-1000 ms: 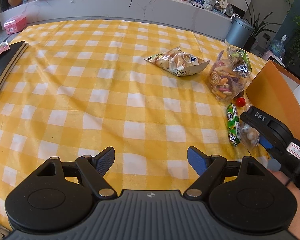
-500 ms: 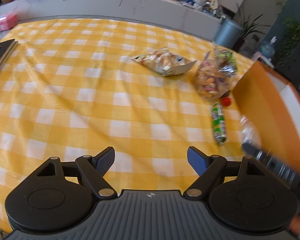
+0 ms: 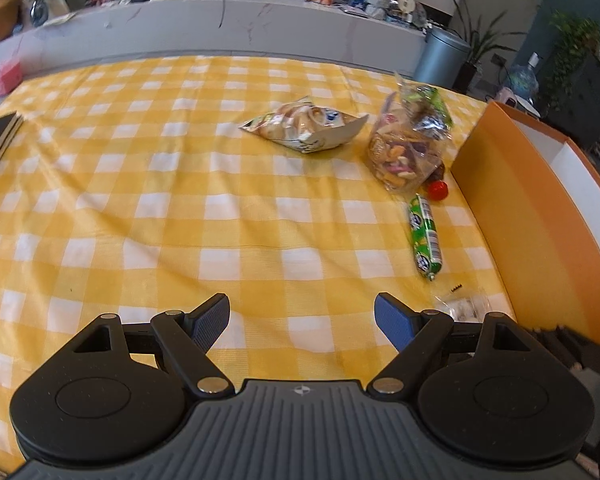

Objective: Organize snacks
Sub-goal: 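Lower the left tool onto the green sausage stick and close on it, then drop the candy box into the orange box with the right tool while the left lifts the sausage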

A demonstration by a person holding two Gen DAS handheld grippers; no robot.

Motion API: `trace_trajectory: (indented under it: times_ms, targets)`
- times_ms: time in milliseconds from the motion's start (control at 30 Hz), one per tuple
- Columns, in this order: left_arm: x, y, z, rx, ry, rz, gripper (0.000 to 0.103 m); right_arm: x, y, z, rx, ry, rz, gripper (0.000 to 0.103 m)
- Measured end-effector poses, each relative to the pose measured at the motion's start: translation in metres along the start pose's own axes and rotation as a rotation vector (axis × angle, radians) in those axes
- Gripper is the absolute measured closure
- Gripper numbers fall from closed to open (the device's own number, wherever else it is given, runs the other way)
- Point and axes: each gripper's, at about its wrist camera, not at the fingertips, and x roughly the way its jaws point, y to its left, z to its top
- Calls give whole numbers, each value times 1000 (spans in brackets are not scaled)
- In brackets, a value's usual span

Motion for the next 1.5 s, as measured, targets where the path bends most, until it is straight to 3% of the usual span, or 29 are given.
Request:
trace_trajectory:
  times_ms: [200, 267, 300, 500, 633, 767, 933, 1133, 1167, 1200, 1300, 1367, 1500]
  targets:
    - [3, -17, 0, 25, 12, 30, 7, 2, 1, -4, -42, -83, 39, 35]
    - [5, -25, 2, 35, 18, 28, 7, 1, 0, -2, -44, -69, 42, 38]
    - [6, -30, 3, 42, 19, 25, 7, 0, -1, 0, -41, -62, 36, 46]
    - [13, -62, 8, 109, 17, 0, 7, -1, -2, 1, -50, -39, 49, 46]
    - [30, -87, 13, 223, 24, -3, 7, -1, -3, -1, -52, -41, 50, 46]
    - [49, -100, 25, 215, 58, -36, 7, -1, -4, 1, -36, -35, 58, 44]
    - [69, -112, 40, 202, 56, -14, 10, 0, -4, 2, -32, -33, 59, 43]
    - [98, -122, 45, 234, 110, 13, 33, 1, -4, 1, -41, -43, 62, 43]
    - [103, -123, 44, 246, 119, 22, 42, 1, -4, 0, -42, -43, 63, 43]
    - [105, -124, 43, 255, 114, 33, 41, 1, -4, 0, -42, -43, 63, 43]
    - [105, -125, 43, 261, 105, 26, 54, 0, -3, -1, -47, -47, 63, 43]
    - [104, -125, 43, 262, 105, 23, 75, 0, -3, -2, -44, -51, 64, 43]
    - [101, -124, 41, 264, 103, 28, 78, -1, -3, -4, -49, -55, 64, 43]
